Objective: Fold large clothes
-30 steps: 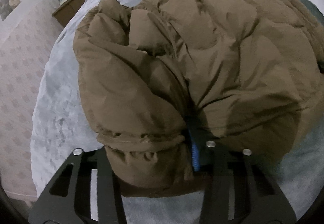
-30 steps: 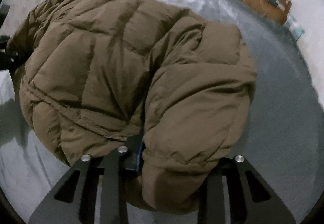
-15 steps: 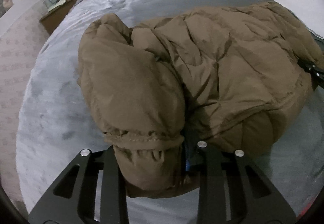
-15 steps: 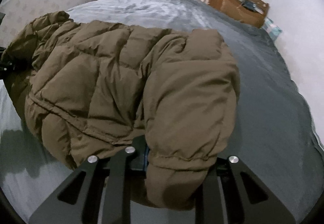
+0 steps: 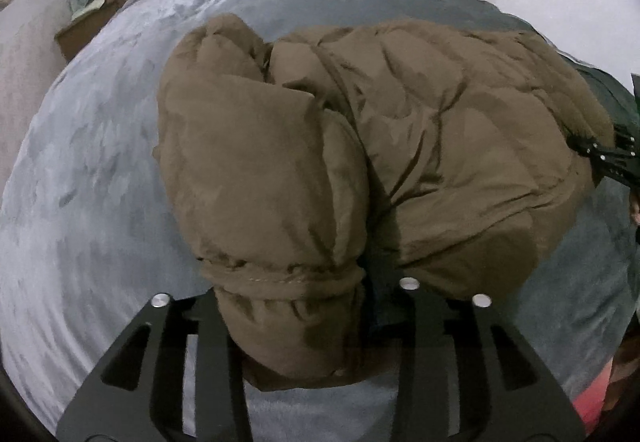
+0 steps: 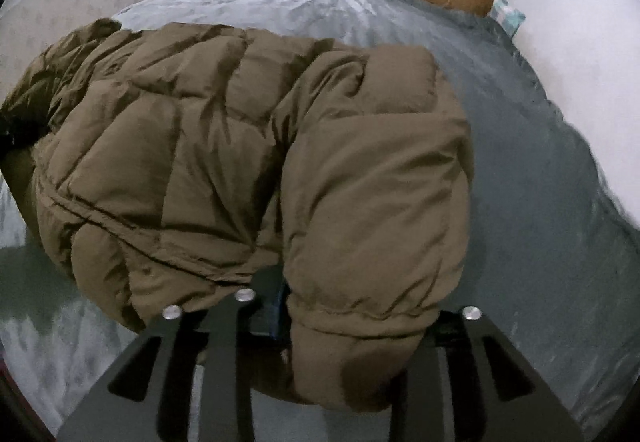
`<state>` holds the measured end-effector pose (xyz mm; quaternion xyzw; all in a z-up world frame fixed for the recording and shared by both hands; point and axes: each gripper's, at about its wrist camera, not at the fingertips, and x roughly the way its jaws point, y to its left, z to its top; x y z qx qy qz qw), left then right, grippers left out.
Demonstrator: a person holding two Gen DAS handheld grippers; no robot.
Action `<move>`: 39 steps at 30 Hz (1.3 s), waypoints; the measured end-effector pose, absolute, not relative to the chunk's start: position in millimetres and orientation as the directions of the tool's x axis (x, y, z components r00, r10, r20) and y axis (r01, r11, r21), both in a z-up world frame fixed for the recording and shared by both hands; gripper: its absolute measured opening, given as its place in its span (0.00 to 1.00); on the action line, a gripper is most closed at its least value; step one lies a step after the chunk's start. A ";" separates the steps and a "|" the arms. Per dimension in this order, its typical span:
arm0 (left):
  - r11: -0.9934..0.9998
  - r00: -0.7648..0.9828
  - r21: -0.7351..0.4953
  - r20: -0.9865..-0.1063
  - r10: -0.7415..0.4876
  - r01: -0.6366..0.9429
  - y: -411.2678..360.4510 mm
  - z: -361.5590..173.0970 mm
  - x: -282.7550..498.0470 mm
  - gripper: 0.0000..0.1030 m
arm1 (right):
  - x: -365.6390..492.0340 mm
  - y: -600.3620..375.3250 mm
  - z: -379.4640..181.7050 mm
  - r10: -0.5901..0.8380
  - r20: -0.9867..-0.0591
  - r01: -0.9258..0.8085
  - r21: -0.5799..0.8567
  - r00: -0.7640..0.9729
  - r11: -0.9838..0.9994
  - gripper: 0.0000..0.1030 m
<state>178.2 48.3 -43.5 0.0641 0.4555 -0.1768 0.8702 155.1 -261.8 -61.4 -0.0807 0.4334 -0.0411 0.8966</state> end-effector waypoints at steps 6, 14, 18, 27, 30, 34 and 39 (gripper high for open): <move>0.940 0.534 -0.041 -0.815 -0.227 0.338 63.4 -53.0 168.2 0.66 | 150.8 -281.2 -73.8 -0.113 -0.783 0.060 -0.096 0.612 0.994 0.62; 0.971 0.590 -0.014 -0.792 -0.156 0.238 114.3 -47.8 133.7 0.93 | 119.8 -301.3 -66.6 -0.153 -0.751 0.160 -0.064 0.642 0.985 0.85; 0.986 0.612 -0.009 -0.784 -0.108 0.164 146.1 -42.1 117.2 0.94 | 99.5 -318.7 -69.2 -0.156 -0.740 0.227 -0.004 0.654 0.974 0.85; 0.995 0.713 0.066 -0.701 -0.011 0.081 153.8 0.3 54.2 0.97 | 50.6 -272.0 -44.2 -0.209 -0.639 0.284 0.015 0.740 0.959 0.96; 0.996 0.729 0.053 -0.684 -0.011 0.065 132.5 13.3 46.5 0.97 | 40.5 -245.4 -35.0 -0.229 -0.608 0.296 0.011 0.761 0.955 0.98; 0.997 0.774 0.005 -0.630 -0.057 0.077 111.9 32.1 11.7 0.97 | 34.0 -215.1 -29.0 -0.245 -0.595 0.303 -0.002 0.765 0.953 0.98; 0.998 0.828 0.016 -0.560 -0.040 0.059 72.3 47.9 -13.3 0.97 | 7.2 -183.6 -14.8 -0.266 -0.537 0.312 -0.004 0.800 0.950 0.98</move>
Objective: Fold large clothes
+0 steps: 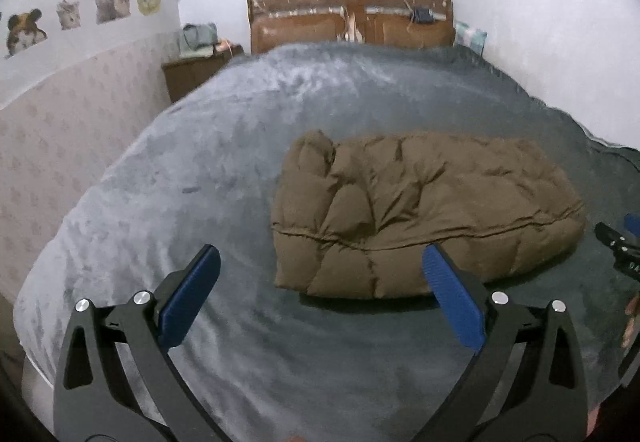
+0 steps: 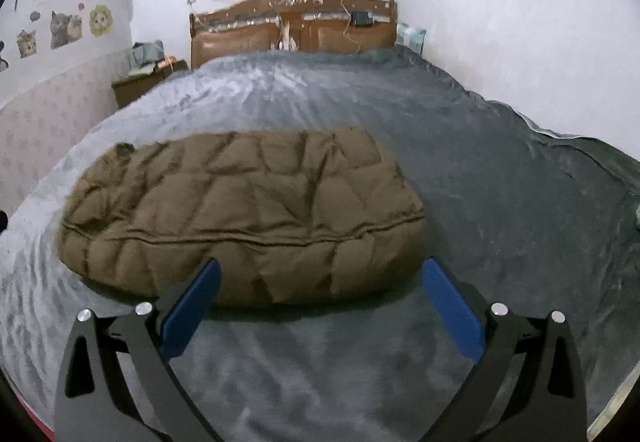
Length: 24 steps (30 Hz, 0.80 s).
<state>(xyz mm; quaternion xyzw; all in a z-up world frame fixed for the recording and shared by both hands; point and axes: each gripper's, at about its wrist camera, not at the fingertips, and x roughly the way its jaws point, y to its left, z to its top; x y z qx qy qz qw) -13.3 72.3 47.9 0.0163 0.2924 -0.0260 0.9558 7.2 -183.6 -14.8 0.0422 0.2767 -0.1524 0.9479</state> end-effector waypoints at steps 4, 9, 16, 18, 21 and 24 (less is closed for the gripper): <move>0.995 0.827 -0.013 -0.555 -0.088 0.097 62.8 60.8 -30.3 0.97 | -8.0 -169.0 2.3 -0.252 -0.528 0.312 0.025 0.811 0.950 0.98; 0.997 0.843 0.056 -0.538 -0.018 0.056 54.7 70.2 -44.7 0.97 | -27.4 -155.7 26.6 -0.278 -0.489 0.335 0.030 0.827 0.942 0.98; 0.998 0.823 0.035 -0.567 -0.020 0.049 49.6 73.9 -48.3 0.97 | -33.7 -137.3 35.7 -0.285 -0.508 0.334 0.005 0.813 0.943 0.98; 0.999 0.827 0.032 -0.561 -0.018 0.043 49.9 75.8 -49.1 0.97 | -35.3 -133.6 37.4 -0.283 -0.504 0.328 0.001 0.816 0.945 0.98; 0.999 0.831 0.015 -0.556 -0.031 0.047 51.4 78.0 -49.7 0.97 | -37.4 -129.0 39.5 -0.285 -0.499 0.325 -0.006 0.819 0.946 0.98; 0.999 0.838 0.011 -0.545 -0.027 0.040 53.3 80.1 -51.6 0.97 | -37.8 -127.2 41.7 -0.292 -0.492 0.332 -0.007 0.820 0.943 0.98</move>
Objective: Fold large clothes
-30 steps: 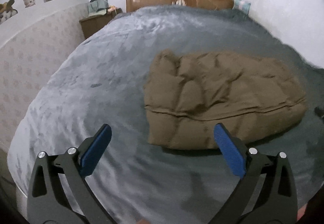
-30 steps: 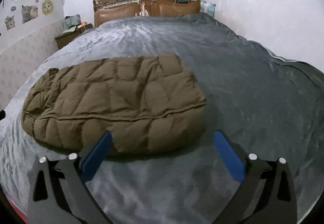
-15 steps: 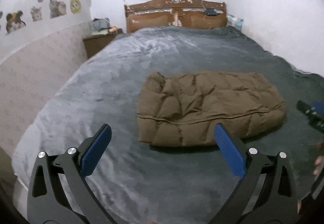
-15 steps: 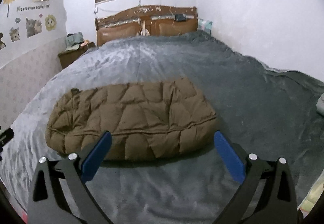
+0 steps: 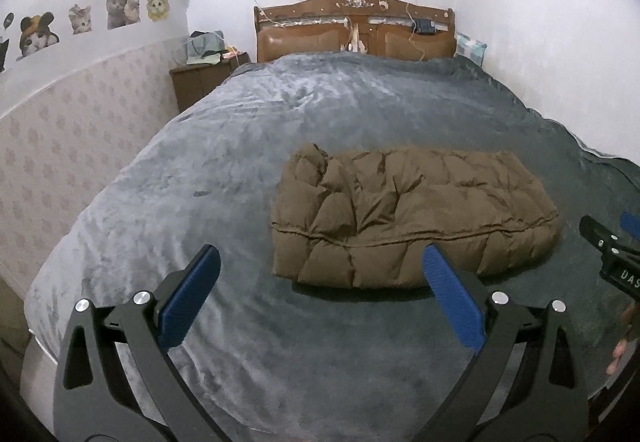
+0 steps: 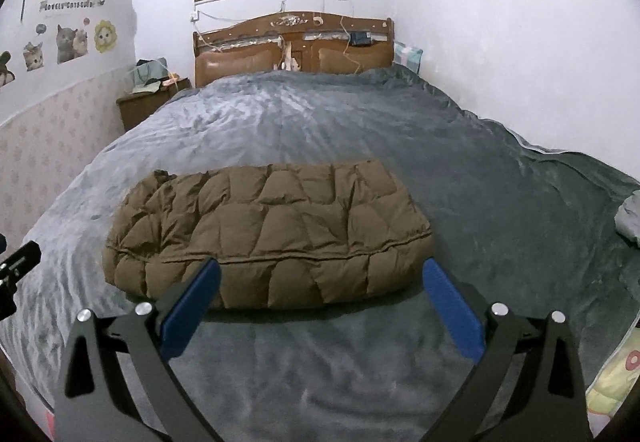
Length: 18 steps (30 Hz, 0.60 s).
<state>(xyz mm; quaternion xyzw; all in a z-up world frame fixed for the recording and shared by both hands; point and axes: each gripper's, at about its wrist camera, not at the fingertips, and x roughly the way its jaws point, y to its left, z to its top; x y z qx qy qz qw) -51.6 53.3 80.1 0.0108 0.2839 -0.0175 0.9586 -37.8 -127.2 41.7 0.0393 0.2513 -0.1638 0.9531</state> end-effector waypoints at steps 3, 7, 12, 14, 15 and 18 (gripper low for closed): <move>0.999 0.839 0.005 -0.543 -0.030 0.038 56.0 80.5 -53.0 0.97 | -39.9 -125.6 45.1 -0.292 -0.484 0.332 -0.003 0.825 0.943 0.98; 0.999 0.838 0.003 -0.546 -0.029 0.037 57.3 81.3 -52.5 0.97 | -42.0 -125.3 48.2 -0.299 -0.479 0.339 -0.002 0.825 0.941 0.98; 0.999 0.840 -0.001 -0.542 -0.030 0.035 57.4 82.8 -53.3 0.97 | -43.3 -124.0 49.2 -0.301 -0.478 0.341 -0.003 0.825 0.940 0.98; 1.000 0.842 0.004 -0.538 -0.023 0.029 56.0 82.8 -53.6 0.97 | -42.7 -123.8 49.0 -0.302 -0.478 0.341 -0.005 0.825 0.940 0.98; 1.000 0.842 0.003 -0.538 -0.023 0.029 55.8 82.8 -53.6 0.97 | -43.2 -123.6 49.2 -0.303 -0.477 0.341 -0.008 0.825 0.940 0.98; 0.999 0.840 -0.004 -0.542 -0.032 0.035 55.1 82.3 -53.2 0.97 | -43.3 -123.4 49.6 -0.305 -0.476 0.343 -0.008 0.825 0.939 0.98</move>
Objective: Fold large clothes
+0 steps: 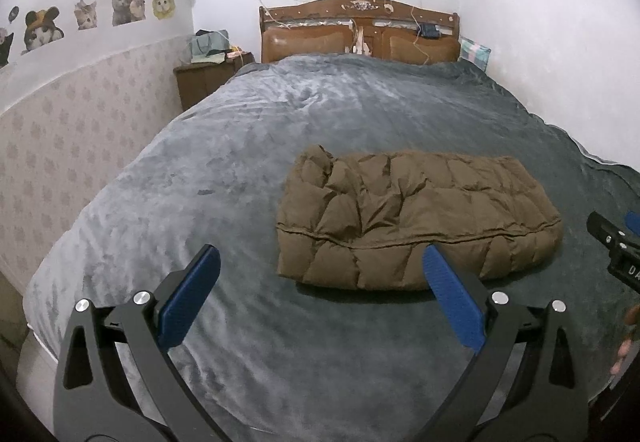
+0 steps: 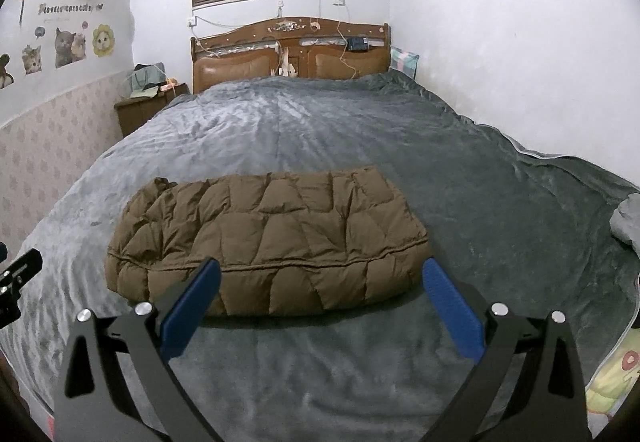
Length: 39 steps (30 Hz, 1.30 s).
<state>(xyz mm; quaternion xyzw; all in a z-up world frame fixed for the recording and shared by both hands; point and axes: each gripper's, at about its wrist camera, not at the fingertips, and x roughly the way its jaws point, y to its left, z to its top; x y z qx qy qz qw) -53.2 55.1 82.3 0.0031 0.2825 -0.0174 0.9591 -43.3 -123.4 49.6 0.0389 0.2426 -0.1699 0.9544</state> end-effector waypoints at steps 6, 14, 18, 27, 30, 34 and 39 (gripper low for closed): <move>0.999 0.830 -0.008 -0.557 -0.038 0.040 51.5 81.8 -52.9 0.97 | -44.4 -124.2 52.2 -0.319 -0.472 0.351 -0.021 0.822 0.936 0.98; 1.000 0.844 0.014 -0.536 -0.015 0.027 46.3 83.5 -56.8 0.97 | -42.8 -129.0 52.5 -0.319 -0.478 0.348 -0.029 0.819 0.937 0.98; 1.000 0.843 0.013 -0.538 -0.016 0.028 43.8 83.4 -57.3 0.97 | -42.7 -130.2 52.1 -0.321 -0.476 0.349 -0.031 0.819 0.937 0.98; 1.000 0.842 0.014 -0.540 -0.015 0.027 44.7 83.9 -55.4 0.97 | -42.0 -132.9 51.7 -0.323 -0.479 0.350 -0.035 0.816 0.936 0.98; 0.999 0.842 0.024 -0.539 -0.011 0.028 43.0 83.5 -55.4 0.97 | -41.9 -133.9 52.0 -0.326 -0.478 0.352 -0.037 0.816 0.935 0.98; 0.999 0.841 0.031 -0.541 -0.010 0.032 39.6 84.6 -56.4 0.97 | -42.0 -135.0 52.0 -0.325 -0.479 0.352 -0.037 0.815 0.935 0.98; 0.999 0.837 0.033 -0.547 -0.009 0.033 38.5 85.9 -54.7 0.97 | -41.7 -136.6 52.3 -0.327 -0.484 0.355 -0.037 0.812 0.934 0.98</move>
